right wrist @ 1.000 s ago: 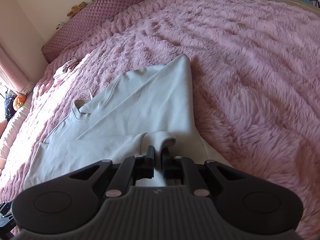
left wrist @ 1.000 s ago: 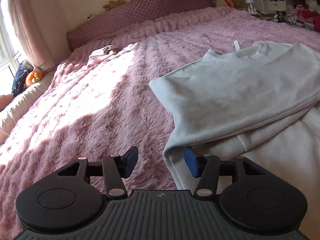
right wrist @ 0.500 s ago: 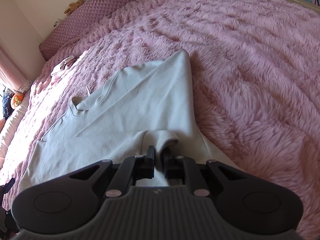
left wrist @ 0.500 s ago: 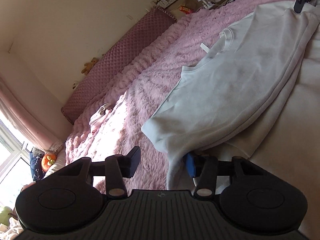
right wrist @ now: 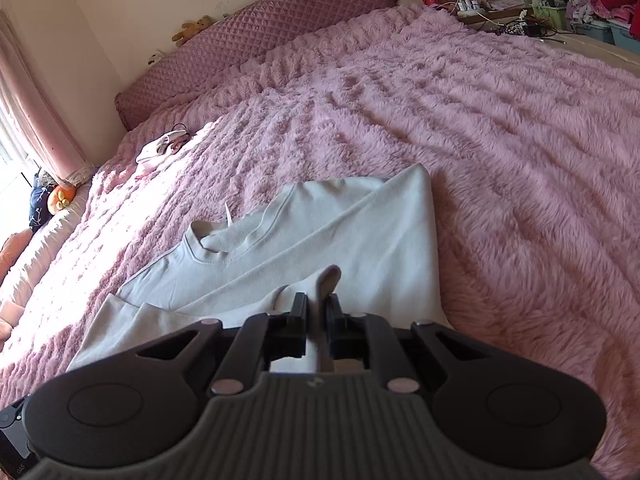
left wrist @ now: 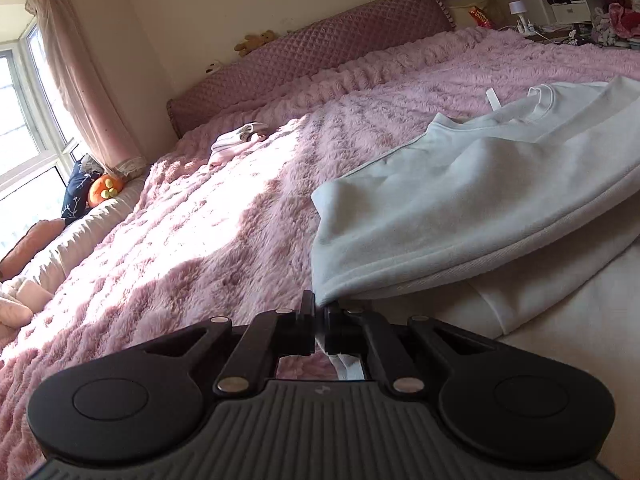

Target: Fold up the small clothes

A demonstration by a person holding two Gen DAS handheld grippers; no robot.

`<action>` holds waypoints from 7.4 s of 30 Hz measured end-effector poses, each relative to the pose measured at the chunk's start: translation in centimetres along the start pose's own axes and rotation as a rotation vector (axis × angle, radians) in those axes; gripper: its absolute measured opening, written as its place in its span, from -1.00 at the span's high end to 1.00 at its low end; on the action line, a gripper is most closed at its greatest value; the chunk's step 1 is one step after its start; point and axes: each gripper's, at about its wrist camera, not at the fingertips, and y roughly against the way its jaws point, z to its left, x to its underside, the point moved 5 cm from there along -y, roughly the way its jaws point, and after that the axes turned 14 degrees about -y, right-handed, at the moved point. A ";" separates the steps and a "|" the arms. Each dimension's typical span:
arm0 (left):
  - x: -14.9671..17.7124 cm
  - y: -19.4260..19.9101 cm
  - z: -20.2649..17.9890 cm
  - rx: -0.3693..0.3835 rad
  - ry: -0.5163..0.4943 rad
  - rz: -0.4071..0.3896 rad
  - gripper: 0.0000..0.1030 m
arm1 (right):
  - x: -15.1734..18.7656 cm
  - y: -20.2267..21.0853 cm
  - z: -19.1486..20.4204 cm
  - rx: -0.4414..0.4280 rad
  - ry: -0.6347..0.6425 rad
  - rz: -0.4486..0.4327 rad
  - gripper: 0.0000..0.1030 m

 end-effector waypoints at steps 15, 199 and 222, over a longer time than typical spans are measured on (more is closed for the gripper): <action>0.1 1.1 -1.8 -0.037 -0.244 -0.021 0.06 | 0.9 -0.7 -2.8 0.101 -0.036 -0.009 1.00; -4.5 -13.7 7.4 0.956 1.310 -0.036 0.90 | -11.8 -7.2 -4.1 -0.125 -0.377 0.071 0.95; 3.1 -2.5 11.4 0.857 1.067 -0.011 -0.13 | -5.5 2.7 -7.1 -0.064 0.087 0.063 -0.01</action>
